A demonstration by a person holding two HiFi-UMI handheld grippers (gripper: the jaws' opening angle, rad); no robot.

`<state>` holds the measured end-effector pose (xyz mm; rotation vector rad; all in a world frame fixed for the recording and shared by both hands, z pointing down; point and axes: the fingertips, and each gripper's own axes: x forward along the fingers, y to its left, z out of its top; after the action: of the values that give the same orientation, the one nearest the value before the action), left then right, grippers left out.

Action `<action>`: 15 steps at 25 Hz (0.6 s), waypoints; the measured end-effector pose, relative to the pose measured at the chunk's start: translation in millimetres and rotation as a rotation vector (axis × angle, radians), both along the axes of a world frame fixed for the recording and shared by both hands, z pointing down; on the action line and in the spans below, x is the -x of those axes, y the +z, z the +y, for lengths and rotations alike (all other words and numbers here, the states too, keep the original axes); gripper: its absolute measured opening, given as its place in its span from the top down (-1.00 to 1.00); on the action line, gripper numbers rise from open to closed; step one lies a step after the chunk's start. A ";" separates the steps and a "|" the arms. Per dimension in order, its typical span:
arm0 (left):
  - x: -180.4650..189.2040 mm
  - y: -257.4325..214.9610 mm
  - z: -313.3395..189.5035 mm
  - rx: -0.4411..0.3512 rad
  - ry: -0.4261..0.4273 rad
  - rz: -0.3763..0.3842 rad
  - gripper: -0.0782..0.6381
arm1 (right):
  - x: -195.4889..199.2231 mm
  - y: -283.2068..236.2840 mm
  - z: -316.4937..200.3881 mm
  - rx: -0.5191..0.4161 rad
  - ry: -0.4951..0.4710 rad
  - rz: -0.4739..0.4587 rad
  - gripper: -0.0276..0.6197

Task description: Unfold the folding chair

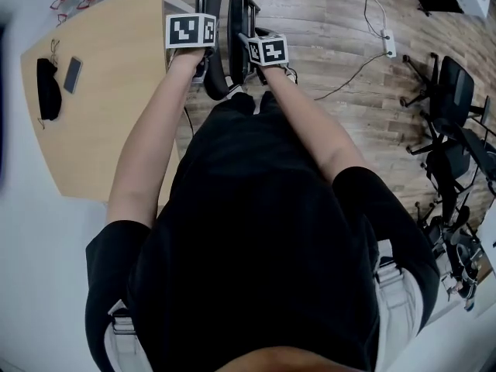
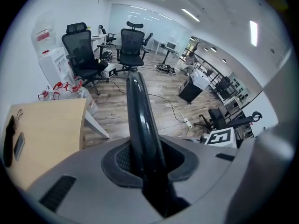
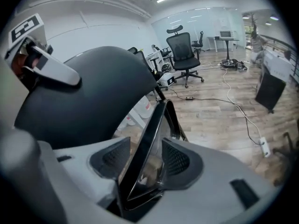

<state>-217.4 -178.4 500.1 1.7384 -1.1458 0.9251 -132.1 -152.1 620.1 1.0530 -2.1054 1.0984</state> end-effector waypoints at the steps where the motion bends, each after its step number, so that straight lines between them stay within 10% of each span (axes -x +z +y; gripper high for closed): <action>1: -7.9 -1.1 -0.5 0.001 0.005 -0.006 0.56 | -5.3 5.3 -1.6 0.007 0.009 0.011 0.30; 15: -17.1 1.0 -3.8 0.000 -0.039 0.005 0.57 | 21.0 64.5 -29.3 0.084 0.048 0.038 0.10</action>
<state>-200.3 -182.2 501.1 1.7114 -1.1724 0.8961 -153.1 -181.5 684.6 1.0811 -1.9957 1.1701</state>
